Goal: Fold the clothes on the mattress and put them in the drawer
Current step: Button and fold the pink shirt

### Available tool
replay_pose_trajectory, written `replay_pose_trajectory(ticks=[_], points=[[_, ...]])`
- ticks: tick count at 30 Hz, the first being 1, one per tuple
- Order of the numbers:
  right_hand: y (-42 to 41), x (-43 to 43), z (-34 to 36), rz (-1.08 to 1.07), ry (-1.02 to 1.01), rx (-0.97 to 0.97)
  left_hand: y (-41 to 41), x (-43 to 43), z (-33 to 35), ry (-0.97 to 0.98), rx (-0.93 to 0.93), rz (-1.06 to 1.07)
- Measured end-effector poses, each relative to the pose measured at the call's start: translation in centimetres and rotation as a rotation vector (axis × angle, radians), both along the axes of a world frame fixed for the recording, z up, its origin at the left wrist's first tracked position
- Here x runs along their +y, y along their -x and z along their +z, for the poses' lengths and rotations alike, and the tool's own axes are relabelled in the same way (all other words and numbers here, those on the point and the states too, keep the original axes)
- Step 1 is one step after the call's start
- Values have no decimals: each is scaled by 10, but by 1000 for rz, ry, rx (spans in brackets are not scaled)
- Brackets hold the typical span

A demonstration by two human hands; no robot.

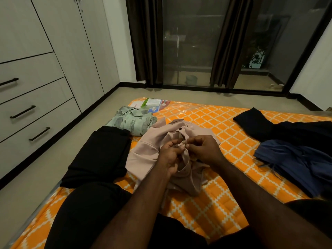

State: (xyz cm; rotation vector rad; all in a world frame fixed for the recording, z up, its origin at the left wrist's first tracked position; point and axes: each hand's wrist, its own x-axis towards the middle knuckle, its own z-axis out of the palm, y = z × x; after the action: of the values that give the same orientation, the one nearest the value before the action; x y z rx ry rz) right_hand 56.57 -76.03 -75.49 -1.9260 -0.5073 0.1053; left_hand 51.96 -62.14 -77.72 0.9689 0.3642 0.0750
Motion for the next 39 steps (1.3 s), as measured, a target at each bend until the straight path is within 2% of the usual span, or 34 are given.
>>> replay_pose_trajectory(ticks=[4,8,12,17,23,28,33,39], points=[[0,-1,-2,24,31,-73,1,4,2,-20,32,-63],[4,0,-6,27,26,-58,4,3,-3,-33,55,-71],[7,5,0,12,-105,229,4,-1,-6,33,29,-24],[2,0,6,-21,-285,541,2,3,-7,34,-19,-105],[0,-9,8,-23,-373,658,4,6,-10,-39,-50,-173],[-2,-11,15,56,-386,700,5,6,-12,-45,-31,-67],[6,-4,19,30,-295,591,7,4,-15,-79,-29,-12],[12,14,1,-202,141,46,6,-4,-16,-340,-71,31]])
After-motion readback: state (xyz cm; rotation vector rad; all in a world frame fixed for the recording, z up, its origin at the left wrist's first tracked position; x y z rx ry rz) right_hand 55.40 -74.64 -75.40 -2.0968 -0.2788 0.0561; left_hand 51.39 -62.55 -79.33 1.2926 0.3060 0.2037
